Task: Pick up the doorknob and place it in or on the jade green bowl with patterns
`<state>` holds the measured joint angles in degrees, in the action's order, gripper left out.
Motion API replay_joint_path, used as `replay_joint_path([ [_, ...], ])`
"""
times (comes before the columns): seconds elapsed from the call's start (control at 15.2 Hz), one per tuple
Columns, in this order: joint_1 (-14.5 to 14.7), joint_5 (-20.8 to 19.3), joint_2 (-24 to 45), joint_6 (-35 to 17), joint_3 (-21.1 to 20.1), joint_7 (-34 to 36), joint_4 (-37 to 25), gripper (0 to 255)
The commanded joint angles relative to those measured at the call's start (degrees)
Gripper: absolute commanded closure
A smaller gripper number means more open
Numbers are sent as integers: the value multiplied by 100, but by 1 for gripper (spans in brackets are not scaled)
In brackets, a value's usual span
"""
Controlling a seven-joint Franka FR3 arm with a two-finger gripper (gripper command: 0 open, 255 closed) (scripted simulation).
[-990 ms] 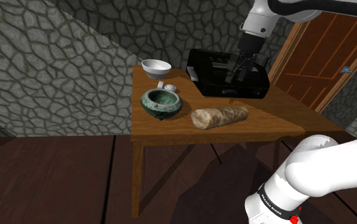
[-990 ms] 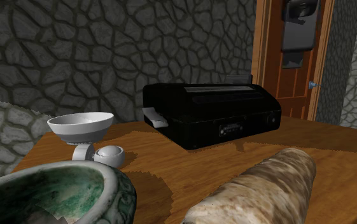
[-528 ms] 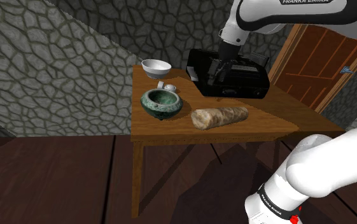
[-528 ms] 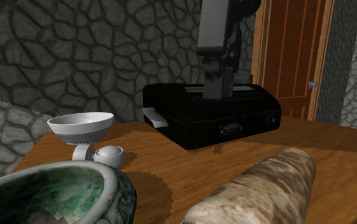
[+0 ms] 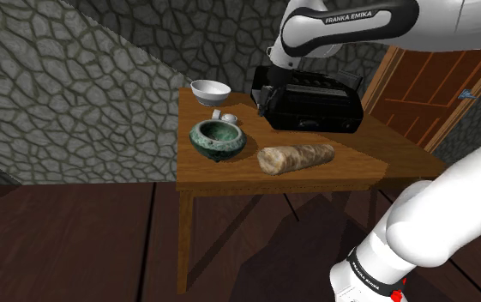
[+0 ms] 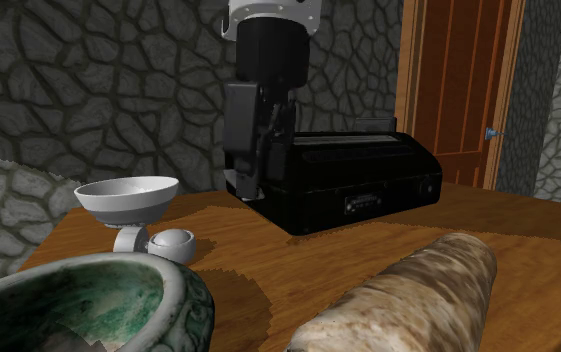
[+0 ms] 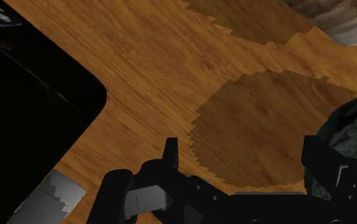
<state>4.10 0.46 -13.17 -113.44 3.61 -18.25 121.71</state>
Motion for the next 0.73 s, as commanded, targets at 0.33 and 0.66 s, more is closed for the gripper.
replay_joint_path([
  [0.33, 103, -17, 1406, -706, -22, -684, -946, 0],
  [0.66, 154, -41, 2420, -987, -99, -1107, -1857, 0],
])
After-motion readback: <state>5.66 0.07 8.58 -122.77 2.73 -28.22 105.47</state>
